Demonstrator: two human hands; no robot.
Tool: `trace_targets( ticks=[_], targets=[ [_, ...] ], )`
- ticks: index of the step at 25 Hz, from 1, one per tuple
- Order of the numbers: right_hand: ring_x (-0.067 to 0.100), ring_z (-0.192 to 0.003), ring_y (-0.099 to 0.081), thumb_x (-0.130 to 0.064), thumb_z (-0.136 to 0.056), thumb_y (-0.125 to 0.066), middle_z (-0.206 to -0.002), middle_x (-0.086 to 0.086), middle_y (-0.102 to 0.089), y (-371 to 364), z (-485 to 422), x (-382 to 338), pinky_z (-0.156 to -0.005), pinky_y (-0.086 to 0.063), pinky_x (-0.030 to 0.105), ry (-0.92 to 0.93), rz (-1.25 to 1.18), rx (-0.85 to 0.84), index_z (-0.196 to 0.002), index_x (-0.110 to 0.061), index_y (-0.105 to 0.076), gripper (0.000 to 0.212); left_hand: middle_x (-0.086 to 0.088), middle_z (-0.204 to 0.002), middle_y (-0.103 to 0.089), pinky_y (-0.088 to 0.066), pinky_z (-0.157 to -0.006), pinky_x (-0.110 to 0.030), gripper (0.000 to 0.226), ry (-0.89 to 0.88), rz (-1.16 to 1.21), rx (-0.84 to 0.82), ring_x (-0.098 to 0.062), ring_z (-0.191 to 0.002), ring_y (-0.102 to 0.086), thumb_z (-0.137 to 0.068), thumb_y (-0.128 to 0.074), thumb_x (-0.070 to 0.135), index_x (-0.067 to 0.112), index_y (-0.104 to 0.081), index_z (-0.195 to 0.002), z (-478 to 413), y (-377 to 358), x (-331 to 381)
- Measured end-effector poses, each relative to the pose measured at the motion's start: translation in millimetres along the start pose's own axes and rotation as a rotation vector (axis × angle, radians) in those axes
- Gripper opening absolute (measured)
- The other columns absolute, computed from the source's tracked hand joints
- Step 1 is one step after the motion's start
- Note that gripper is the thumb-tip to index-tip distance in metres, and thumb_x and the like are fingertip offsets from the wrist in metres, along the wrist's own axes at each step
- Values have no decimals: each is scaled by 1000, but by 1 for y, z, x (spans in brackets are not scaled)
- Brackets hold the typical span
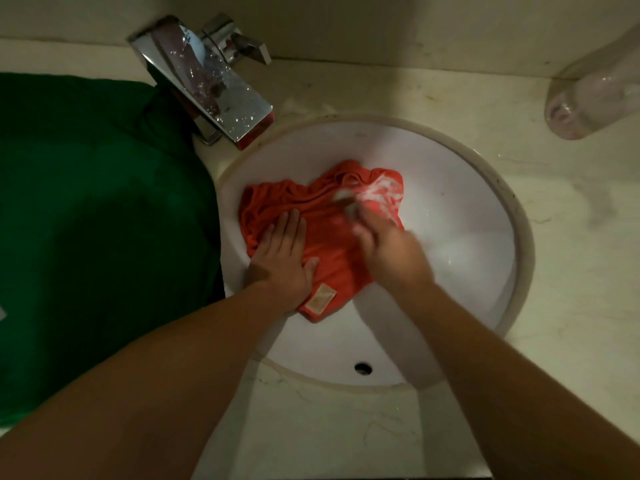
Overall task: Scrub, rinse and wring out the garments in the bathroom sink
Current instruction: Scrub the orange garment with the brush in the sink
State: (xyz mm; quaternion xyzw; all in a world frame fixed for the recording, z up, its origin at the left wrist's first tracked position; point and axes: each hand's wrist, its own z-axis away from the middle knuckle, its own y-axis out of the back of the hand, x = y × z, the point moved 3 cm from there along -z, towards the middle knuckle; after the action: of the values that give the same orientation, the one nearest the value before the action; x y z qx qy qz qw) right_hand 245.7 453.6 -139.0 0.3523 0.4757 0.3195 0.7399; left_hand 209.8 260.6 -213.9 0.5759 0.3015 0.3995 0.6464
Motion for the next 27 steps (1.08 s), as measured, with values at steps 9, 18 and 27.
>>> trace_targets(
  ticks=[9, 18, 27],
  targets=[
    [45, -113, -62, -43, -104, -49, -130, 21, -66, 31, -11, 32, -94, -50, 46, -175, 48, 35, -151, -38, -47, 47, -17, -165, -24, -14, -124, -43, 77, 8, -52, -40, -30, -153, -23, -95, -24, 50, 4, -28, -157, 3, 5, 2],
    [44, -117, -60, -35, -104, -52, -131, 20, -65, 51, -24, 55, -95, -47, 43, -259, 64, 41, -149, -32, -51, 45, -17, -159, -37, -20, -120, -43, 74, 2, -46, -42, -32, -147, -35, -96, -30, 49, 4, -38, -153, 2, 12, 1],
    [43, -116, -61, -42, -103, -50, -131, 17, -65, 58, -19, 72, -96, -48, 44, -253, 67, 23, -148, -34, -51, 46, -15, -168, -11, -10, -125, -42, 77, 30, -82, -134, -28, -156, -12, -97, -12, 53, 8, -18, -159, 4, 9, 3]
  ],
)
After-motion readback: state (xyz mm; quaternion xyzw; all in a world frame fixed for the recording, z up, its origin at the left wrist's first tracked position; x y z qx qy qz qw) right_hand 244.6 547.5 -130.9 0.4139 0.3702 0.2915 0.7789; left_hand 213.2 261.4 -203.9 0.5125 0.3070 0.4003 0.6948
